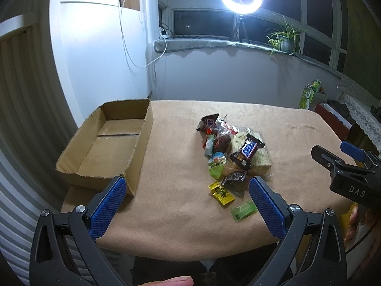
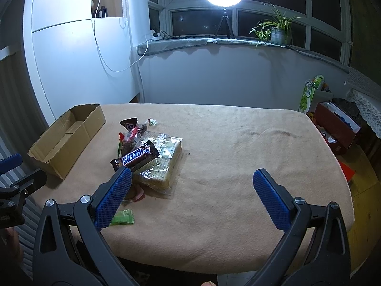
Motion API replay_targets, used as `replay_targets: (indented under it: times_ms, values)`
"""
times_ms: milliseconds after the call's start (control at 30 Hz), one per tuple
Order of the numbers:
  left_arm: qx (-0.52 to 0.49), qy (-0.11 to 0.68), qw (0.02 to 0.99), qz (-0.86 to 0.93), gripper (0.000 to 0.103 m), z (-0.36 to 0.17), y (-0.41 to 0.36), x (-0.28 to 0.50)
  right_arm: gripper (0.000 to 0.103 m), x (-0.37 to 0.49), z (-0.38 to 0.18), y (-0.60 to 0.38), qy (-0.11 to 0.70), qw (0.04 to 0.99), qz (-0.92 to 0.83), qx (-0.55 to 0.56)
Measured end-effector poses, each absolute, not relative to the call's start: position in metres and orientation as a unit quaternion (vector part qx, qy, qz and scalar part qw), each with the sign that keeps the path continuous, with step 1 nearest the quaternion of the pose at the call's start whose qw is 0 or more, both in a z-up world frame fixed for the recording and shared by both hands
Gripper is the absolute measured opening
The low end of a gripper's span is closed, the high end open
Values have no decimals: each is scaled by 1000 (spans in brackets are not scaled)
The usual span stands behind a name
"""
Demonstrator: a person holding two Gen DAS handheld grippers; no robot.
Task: Organize snacks
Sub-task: 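Grasp the yellow candy with the left tool while the right tool grasps the green candy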
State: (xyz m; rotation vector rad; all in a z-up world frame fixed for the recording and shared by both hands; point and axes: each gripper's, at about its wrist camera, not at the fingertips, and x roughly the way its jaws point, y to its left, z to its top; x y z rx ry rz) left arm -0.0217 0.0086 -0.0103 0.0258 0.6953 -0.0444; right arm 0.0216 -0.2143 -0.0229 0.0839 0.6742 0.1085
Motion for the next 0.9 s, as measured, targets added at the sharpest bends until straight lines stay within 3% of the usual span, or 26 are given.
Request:
replay_targets:
  times_ms: [267, 633, 900]
  values:
    - [12, 389, 921, -20, 102, -57, 18, -13, 103, 27, -43, -202, 354, 932, 74, 29]
    - [8, 451, 892, -44, 103, -125, 29, 9, 103, 35, -117, -178, 409, 904, 122, 4]
    - [-3, 403, 911, -84, 103, -129, 42, 8, 103, 25, -138, -183, 388, 912, 132, -26]
